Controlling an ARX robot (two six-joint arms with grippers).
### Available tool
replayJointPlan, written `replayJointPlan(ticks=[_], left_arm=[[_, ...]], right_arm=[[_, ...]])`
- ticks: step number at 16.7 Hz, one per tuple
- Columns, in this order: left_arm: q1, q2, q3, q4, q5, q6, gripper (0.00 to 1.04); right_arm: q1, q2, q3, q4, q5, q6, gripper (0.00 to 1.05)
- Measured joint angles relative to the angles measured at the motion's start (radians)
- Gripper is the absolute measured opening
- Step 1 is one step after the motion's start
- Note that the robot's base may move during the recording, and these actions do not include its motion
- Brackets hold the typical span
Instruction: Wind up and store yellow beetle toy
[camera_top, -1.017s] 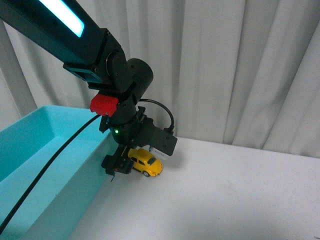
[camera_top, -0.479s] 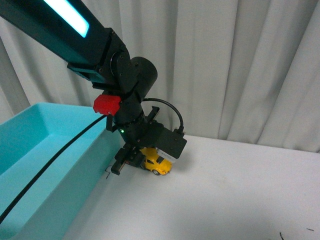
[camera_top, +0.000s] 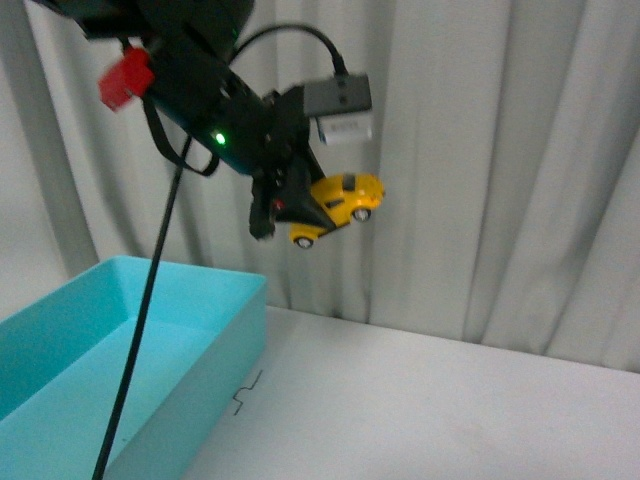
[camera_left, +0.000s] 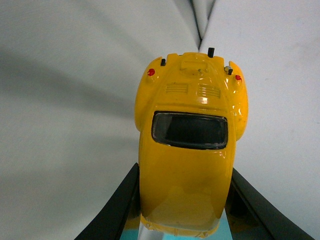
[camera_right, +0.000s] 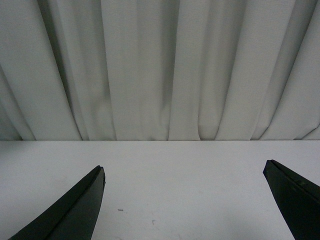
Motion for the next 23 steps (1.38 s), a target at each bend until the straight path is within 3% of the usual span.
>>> replayJointPlan(ticks=[2,5,7,9,16,23], left_arm=[[0.109,-0.145,-0.079,-0.030,0.047,-0.090,0.40],[0.291,-0.259,-0.122,-0.086,0.024,-0.228,0.40],[0.415,-0.260,-0.125,-0.113,-0.077,-0.348,0.40],[0.476,-0.224,-0.191,-0.130,-0.178,-0.402,0.40],[0.431,0.006,-0.300,0.103,-0.344,-0.577,0.40],[0.379,0.161,-0.318,0.157,-0.405,-0.623,0.40]], right_arm=[[0.000,0.000,0.000,0.000,0.000,0.000,0.98],[0.000,0.000,0.000,0.000,0.000,0.000,0.98],[0.000,0.000,0.000,0.000,0.000,0.000,0.98],[0.000,0.000,0.000,0.000,0.000,0.000,0.98],[0.000,0.000,0.000,0.000,0.000,0.000,0.98],[0.000,0.000,0.000,0.000,0.000,0.000,0.98]])
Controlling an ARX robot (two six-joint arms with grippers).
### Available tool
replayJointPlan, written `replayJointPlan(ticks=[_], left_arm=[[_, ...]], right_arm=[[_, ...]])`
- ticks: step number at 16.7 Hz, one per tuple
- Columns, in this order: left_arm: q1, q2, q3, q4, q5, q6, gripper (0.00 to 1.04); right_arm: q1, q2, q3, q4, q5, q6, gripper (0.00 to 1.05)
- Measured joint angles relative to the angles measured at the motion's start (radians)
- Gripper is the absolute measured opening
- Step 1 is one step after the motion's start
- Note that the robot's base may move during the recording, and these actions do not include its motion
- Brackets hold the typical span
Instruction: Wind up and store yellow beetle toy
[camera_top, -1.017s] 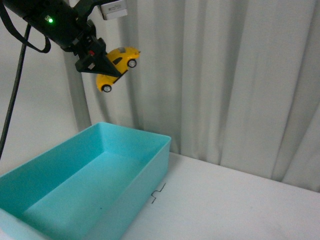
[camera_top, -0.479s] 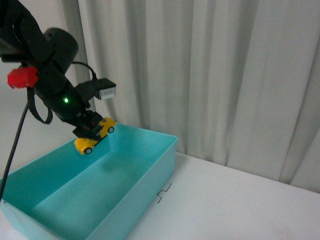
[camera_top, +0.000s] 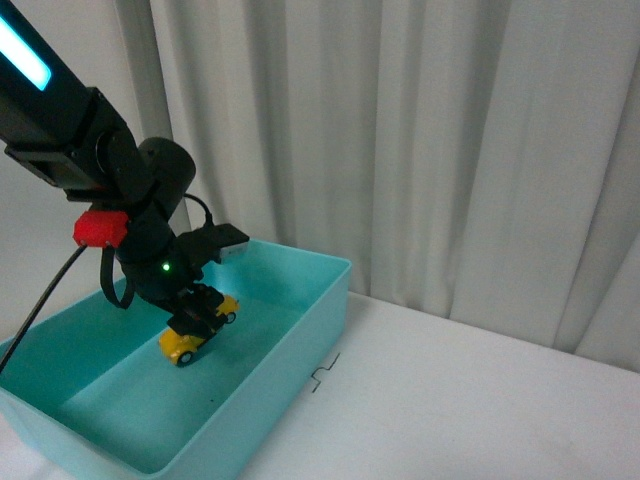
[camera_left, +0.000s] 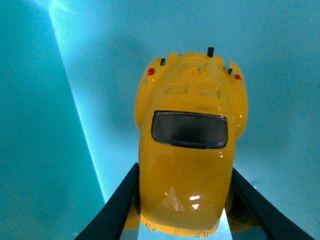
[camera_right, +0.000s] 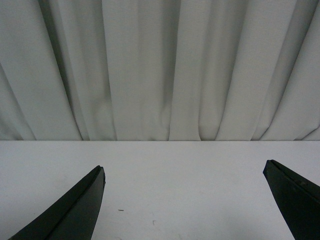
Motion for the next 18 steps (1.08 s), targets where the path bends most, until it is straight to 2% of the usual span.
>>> replayJointPlan(ticks=[3,8,9,12,15,17,18], left_arm=[[0.023,0.024,-0.003,0.017,-0.017,-0.003,0.42],[0.025,0.006,-0.013,-0.012,0.037,-0.011,0.95],[0.026,-0.015,-0.012,-0.017,0.062,-0.022,1.00],[0.058,-0.182,-0.017,0.014,0.184,-0.050,0.98],[0.117,-0.449,-0.120,0.053,0.332,-0.079,0.98],[0.217,-0.672,-0.259,0.109,0.453,-0.127,0.98],[0.260,-0.737,-0.345,0.243,0.509,-0.164,0.95]], right_arm=[[0.000,0.000,0.000,0.000,0.000,0.000,0.98],[0.000,0.000,0.000,0.000,0.000,0.000,0.98],[0.000,0.000,0.000,0.000,0.000,0.000,0.98],[0.000,0.000,0.000,0.000,0.000,0.000,0.98],[0.000,0.000,0.000,0.000,0.000,0.000,0.98],[0.000,0.000,0.000,0.000,0.000,0.000,0.98],[0.000,0.000,0.000,0.000,0.000,0.000,0.98]])
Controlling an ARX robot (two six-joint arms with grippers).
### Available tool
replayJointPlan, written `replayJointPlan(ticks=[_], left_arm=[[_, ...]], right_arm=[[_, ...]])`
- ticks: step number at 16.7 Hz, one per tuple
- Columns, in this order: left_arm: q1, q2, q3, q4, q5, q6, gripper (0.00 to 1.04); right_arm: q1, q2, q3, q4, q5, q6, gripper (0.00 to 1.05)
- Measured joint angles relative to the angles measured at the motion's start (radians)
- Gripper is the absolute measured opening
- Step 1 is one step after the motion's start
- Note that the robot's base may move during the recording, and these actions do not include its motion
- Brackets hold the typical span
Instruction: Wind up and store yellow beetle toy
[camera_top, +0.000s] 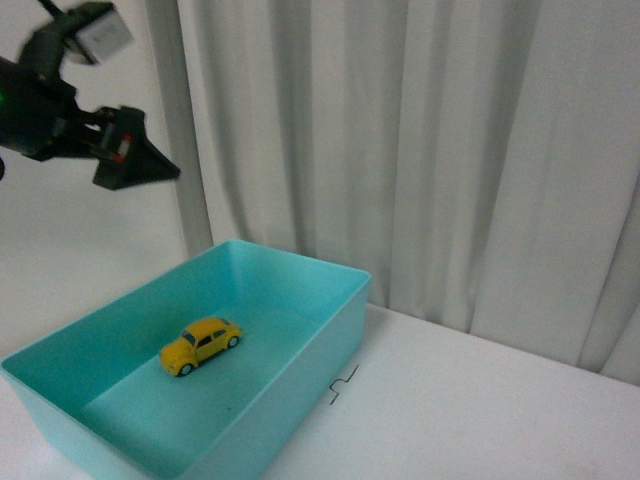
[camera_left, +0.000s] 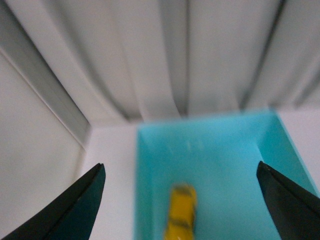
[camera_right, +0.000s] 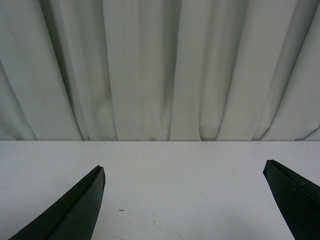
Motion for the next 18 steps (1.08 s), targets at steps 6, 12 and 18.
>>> replayJointPlan(ticks=[6,12,18], left_arm=[[0.051,-0.409,-0.517,0.589,0.143,-0.349,0.50],[-0.137,-0.644,-0.681,0.521,-0.040,-0.398,0.09],[-0.377,-0.885,-0.795,0.408,-0.283,-0.409,0.02]], right_arm=[[0.000,0.000,0.000,0.000,0.000,0.000,0.98],[0.000,0.000,0.000,0.000,0.000,0.000,0.98],[0.000,0.000,0.000,0.000,0.000,0.000,0.98]])
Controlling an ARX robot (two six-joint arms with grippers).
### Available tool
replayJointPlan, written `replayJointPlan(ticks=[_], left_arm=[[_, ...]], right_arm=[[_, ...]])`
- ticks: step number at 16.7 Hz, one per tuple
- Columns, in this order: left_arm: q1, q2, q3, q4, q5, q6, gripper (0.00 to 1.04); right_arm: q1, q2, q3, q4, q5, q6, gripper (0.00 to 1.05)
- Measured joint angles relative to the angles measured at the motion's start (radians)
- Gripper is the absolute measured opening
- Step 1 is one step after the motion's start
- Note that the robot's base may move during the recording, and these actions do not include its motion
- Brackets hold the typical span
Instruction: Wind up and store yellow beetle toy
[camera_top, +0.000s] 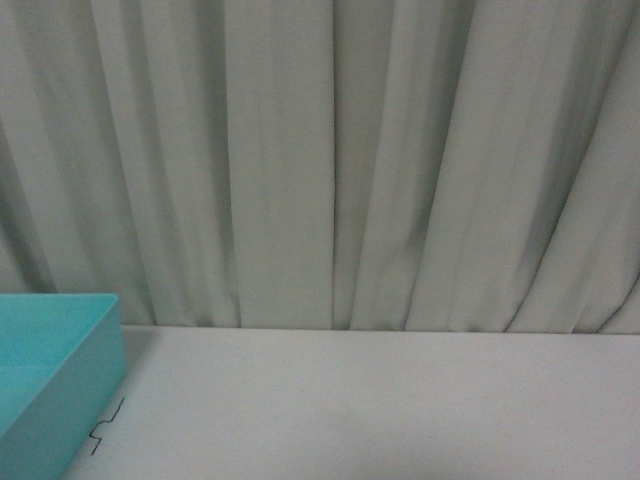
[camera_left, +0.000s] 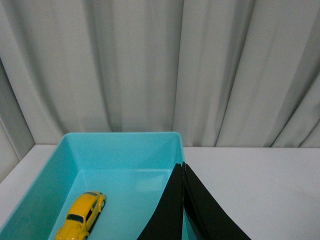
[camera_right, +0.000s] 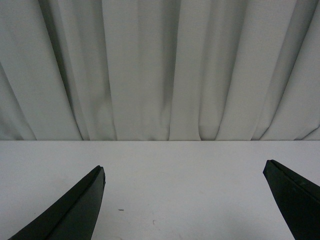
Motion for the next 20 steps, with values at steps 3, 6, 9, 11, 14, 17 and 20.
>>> replayJointPlan(ticks=[3,6,9,11,14,17,20], left_arm=[[-0.074,-0.085,-0.027,-0.053,-0.073,0.000,0.02],[-0.221,-0.162,-0.045,-0.107,-0.202,-0.001,0.02],[-0.216,-0.211,-0.075,-0.118,-0.222,-0.002,0.02],[-0.217,-0.249,-0.075,-0.156,-0.222,-0.002,0.02],[-0.217,-0.434,-0.074,-0.334,-0.220,-0.002,0.02],[-0.217,-0.431,-0.075,-0.345,-0.221,-0.002,0.02],[-0.217,-0.431,-0.075,-0.344,-0.221,-0.002,0.02]], right_arm=[[0.000,0.000,0.000,0.000,0.000,0.000,0.98],[0.000,0.000,0.000,0.000,0.000,0.000,0.98],[0.000,0.000,0.000,0.000,0.000,0.000,0.98],[0.000,0.000,0.000,0.000,0.000,0.000,0.98],[0.000,0.000,0.000,0.000,0.000,0.000,0.98],[0.000,0.000,0.000,0.000,0.000,0.000,0.98],[0.000,0.000,0.000,0.000,0.000,0.000,0.98]])
